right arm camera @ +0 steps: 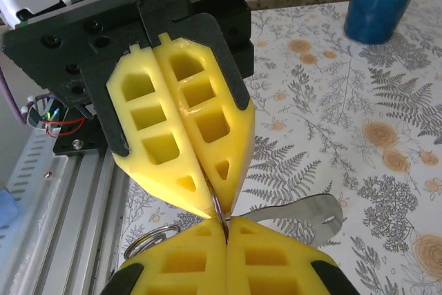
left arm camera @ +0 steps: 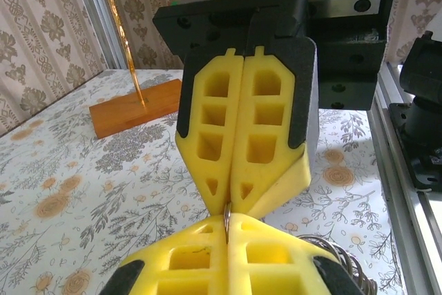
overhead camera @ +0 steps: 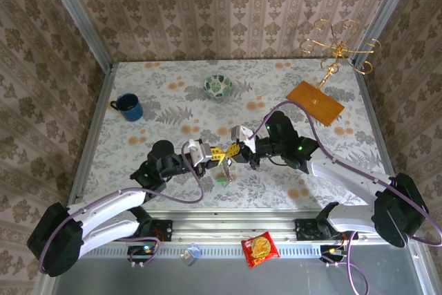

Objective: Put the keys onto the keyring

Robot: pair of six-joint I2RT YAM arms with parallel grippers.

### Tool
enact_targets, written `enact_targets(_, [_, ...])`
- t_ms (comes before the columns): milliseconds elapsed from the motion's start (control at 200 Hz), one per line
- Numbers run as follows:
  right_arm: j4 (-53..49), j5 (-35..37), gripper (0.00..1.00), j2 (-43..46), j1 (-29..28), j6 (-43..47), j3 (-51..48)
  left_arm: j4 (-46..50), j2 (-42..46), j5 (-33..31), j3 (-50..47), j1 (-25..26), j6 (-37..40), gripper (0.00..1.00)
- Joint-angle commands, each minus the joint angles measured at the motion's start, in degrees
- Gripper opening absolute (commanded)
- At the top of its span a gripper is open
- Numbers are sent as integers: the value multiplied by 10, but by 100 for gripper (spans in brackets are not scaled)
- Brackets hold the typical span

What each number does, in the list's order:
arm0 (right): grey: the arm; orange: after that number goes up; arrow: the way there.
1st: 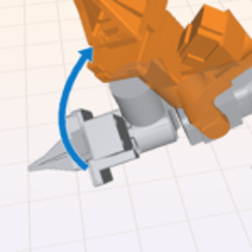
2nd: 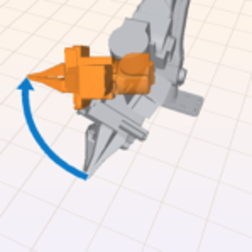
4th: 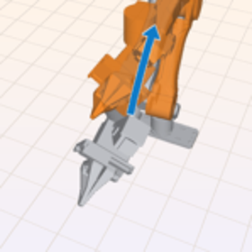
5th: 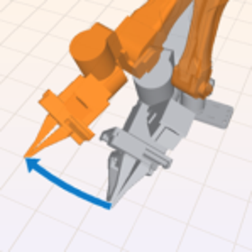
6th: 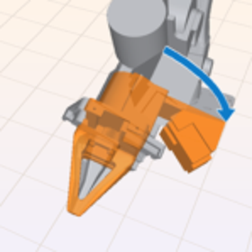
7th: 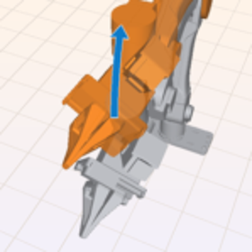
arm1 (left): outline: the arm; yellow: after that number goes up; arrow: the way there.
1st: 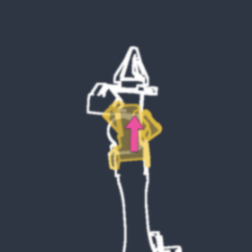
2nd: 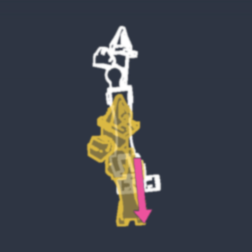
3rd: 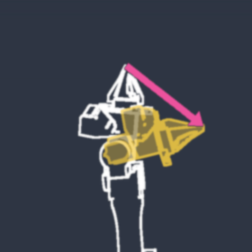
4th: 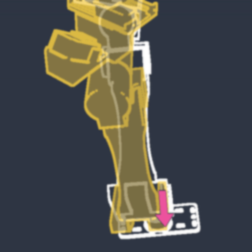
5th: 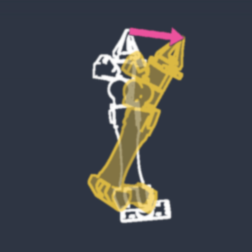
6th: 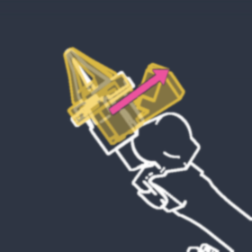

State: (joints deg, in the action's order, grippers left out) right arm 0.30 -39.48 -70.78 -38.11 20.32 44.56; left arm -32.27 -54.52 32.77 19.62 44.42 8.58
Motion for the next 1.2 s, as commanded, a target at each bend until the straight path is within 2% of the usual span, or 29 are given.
enact_targets(0, [-23,-4,0,-2,-1,30,16,-9,13,-5,-2,3,-3,16])
enact_targets(80, [-71,5,0,-5,-1,62,36,36,22,-12,6,3,12,21])
enact_targets(315, [-186,40,0,-23,-8,143,94,138,19,-13,43,3,53,23])
enact_targets(620, [-276,98,0,-43,-42,210,154,169,-5,-1,77,-1,79,23])
enact_targets(780, [-275,95,0,-41,-52,216,166,190,-14,7,88,-3,87,17])
enact_targets(910, [-274,93,0,-39,-57,214,168,198,-17,15,94,-4,92,0])
enact_targets(960, [-264,94,0,-33,-56,203,162,198,-16,17,95,-5,92,0])
enact_targets(1075, [-205,91,22,-9,-41,158,126,190,-12,22,90,-6,88,0])
enact_targets(1195, [-144,72,29,15,-15,102,80,153,-3,24,72,-6,71,0])
